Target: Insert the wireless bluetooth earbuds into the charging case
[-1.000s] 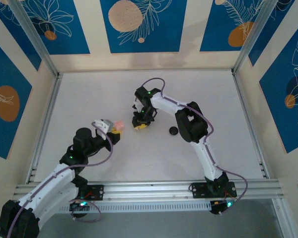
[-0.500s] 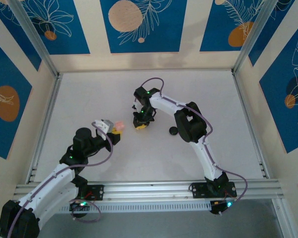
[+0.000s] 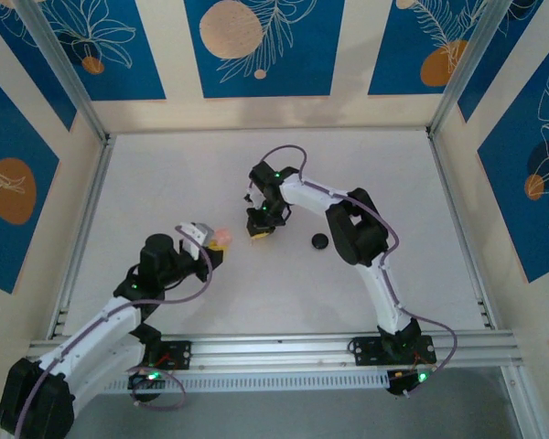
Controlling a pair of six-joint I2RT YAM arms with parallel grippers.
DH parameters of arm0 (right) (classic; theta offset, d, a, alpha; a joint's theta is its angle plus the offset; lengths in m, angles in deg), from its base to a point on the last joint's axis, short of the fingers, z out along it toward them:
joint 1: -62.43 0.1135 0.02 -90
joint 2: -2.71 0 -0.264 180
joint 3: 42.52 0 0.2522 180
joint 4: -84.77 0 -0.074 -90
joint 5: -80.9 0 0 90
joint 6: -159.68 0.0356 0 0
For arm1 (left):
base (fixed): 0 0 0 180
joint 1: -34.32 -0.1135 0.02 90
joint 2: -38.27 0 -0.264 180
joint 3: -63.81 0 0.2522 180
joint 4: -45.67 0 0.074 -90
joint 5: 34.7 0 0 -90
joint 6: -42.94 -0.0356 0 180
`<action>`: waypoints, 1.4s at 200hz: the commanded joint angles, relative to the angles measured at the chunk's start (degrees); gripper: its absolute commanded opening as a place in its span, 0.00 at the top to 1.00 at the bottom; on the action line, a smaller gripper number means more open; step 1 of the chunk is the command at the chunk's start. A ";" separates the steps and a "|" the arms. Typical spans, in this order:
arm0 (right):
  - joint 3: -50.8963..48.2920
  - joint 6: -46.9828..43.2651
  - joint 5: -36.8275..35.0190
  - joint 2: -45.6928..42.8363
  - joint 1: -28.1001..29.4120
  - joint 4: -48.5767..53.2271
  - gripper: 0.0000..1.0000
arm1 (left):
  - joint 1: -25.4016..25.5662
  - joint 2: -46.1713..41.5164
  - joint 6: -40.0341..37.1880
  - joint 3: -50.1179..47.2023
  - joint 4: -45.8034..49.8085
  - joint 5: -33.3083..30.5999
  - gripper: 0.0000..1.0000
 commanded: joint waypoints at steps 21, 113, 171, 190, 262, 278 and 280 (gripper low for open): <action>-14.10 2.23 0.66 -12.10 -1.45 -14.89 0.89 | -0.57 7.44 -0.58 -2.64 -12.35 3.76 0.87; -39.31 4.77 -0.88 -31.22 -4.29 -38.39 0.90 | 5.31 26.33 0.25 -2.06 -34.04 1.08 0.89; -48.90 2.13 -2.30 -41.18 -4.22 -47.91 0.91 | 8.43 38.63 3.59 1.16 -46.39 2.07 0.90; -50.72 1.39 -1.88 -43.10 -3.73 -50.20 0.91 | 8.66 41.27 5.14 1.79 -50.43 3.37 0.90; -52.15 0.05 -0.93 -44.35 -1.46 -55.84 0.91 | 8.93 45.96 8.59 2.41 -59.05 6.96 0.90; -51.76 -0.09 -0.85 -44.06 -1.21 -56.25 0.91 | 8.88 45.98 8.67 2.45 -59.31 7.53 0.90; -51.75 -0.20 -0.79 -44.06 -1.16 -56.40 0.91 | 8.92 45.98 8.73 2.45 -59.37 7.50 0.90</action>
